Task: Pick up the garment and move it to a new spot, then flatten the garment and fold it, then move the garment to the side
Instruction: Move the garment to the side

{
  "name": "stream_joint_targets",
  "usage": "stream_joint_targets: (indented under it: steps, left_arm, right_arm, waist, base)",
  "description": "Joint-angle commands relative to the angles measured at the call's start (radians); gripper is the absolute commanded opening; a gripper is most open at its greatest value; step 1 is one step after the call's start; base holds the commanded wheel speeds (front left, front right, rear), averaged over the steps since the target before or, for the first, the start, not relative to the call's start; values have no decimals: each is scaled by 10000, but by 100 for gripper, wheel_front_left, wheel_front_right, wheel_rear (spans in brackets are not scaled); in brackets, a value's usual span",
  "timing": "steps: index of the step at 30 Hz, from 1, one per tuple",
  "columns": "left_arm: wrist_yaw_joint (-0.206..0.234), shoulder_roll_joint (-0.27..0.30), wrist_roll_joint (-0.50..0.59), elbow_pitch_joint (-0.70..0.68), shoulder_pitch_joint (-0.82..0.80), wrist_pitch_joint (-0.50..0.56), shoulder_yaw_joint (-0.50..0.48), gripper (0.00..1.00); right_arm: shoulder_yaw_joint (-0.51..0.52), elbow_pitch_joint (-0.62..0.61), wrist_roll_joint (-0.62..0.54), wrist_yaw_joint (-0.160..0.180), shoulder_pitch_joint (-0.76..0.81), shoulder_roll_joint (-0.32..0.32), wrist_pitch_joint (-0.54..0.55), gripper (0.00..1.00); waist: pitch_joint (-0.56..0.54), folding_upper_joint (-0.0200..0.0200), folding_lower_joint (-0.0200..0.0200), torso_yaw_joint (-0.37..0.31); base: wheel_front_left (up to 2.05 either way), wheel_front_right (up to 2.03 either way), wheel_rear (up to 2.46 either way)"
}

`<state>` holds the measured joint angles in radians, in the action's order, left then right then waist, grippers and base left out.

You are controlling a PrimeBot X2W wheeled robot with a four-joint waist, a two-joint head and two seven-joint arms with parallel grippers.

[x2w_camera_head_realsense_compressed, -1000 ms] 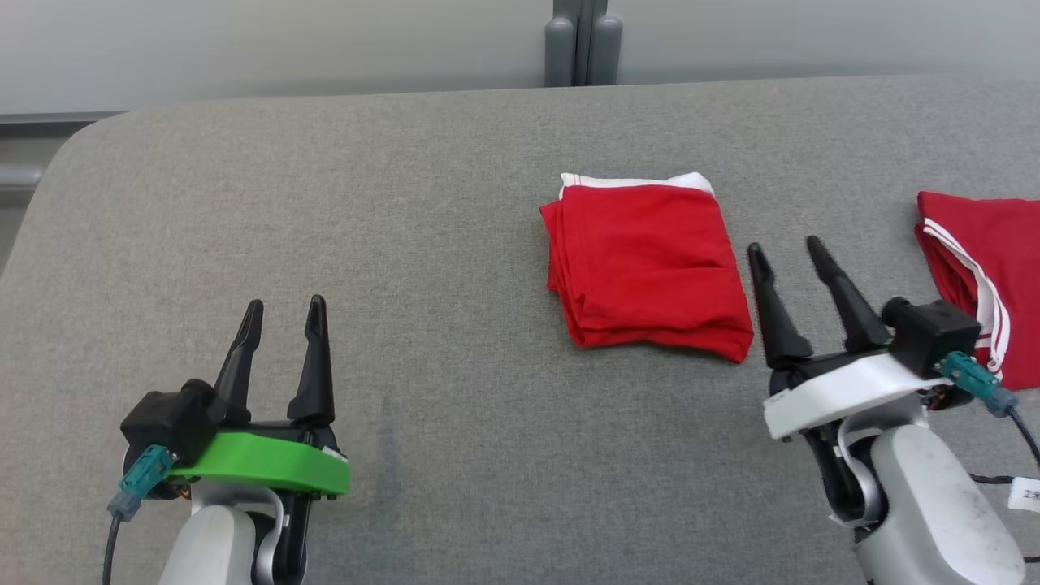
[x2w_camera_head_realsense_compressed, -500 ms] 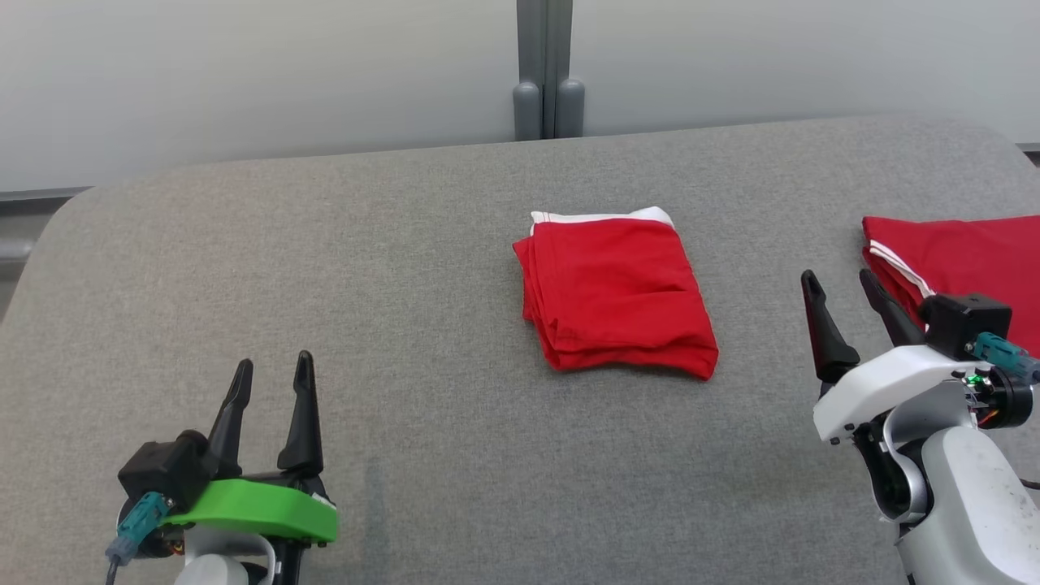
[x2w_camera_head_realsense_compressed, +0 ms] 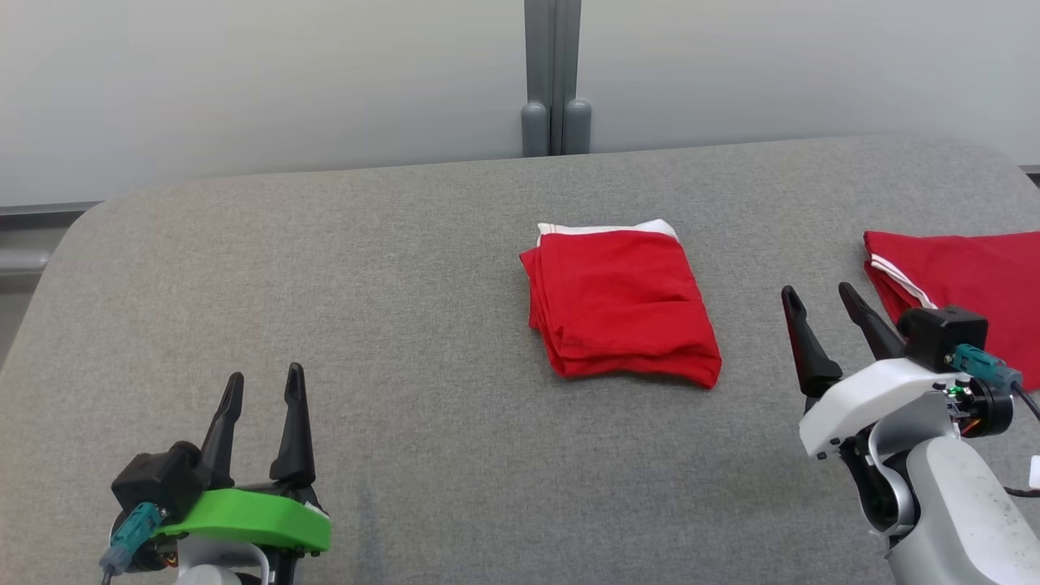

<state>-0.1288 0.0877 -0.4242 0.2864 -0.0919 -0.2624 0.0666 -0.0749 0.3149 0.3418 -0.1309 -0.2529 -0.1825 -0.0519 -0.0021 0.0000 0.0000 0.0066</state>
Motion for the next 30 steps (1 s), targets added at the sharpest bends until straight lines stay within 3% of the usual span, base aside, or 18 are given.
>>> stream_joint_targets:
  steps: [1, 15, 25, 30]
  left_arm:
    - [-34, 51, 58, 10, 182, -27, -36, 100]
    - [-34, 80, 87, -192, -219, -27, -122, 100]
    - [-34, -15, 178, -715, -946, -27, 321, 100]
    - [-33, -121, 244, -1010, -1176, -27, 483, 100]
  right_arm:
    - [-17, 29, 57, 6, 99, -83, -80, 100]
    - [-180, 220, -48, 6, -592, -132, 367, 100]
    - [506, 2305, 28, 4, -3131, 294, 3248, 100]
    - [1202, 3552, -285, 4, -3985, 556, 3988, 100]
  waist:
    - [3, 0, 0, 17]
    - [432, 0, 0, 149]
    - [1662, 0, 0, 928]
    - [2193, 0, 0, 1526]
  base:
    - [0, 0, 0]
    - [0, 0, 0]
    - [0, 0, 0]
    - [0, 0, 0]
